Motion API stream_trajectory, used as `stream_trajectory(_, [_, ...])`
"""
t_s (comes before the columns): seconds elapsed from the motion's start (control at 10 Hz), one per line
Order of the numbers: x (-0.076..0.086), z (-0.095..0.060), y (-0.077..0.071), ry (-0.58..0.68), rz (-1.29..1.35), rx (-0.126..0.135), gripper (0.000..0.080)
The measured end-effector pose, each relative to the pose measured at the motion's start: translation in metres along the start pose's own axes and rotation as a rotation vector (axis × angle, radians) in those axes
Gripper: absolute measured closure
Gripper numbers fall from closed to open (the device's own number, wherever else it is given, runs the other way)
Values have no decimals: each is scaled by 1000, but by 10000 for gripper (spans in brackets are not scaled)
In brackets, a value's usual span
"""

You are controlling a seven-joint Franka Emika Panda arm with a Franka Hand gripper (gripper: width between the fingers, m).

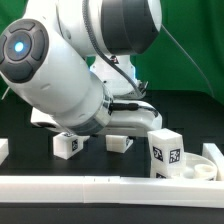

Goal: Assemble stool

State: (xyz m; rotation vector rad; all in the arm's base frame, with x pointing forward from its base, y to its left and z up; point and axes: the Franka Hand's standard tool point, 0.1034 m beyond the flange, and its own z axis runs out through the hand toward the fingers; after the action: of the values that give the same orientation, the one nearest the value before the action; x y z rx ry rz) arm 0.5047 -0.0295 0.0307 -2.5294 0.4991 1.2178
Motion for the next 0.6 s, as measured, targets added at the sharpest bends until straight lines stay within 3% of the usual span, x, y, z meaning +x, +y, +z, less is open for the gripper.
stream_trajectory(0.6, [4, 20, 2, -31, 38, -7, 151])
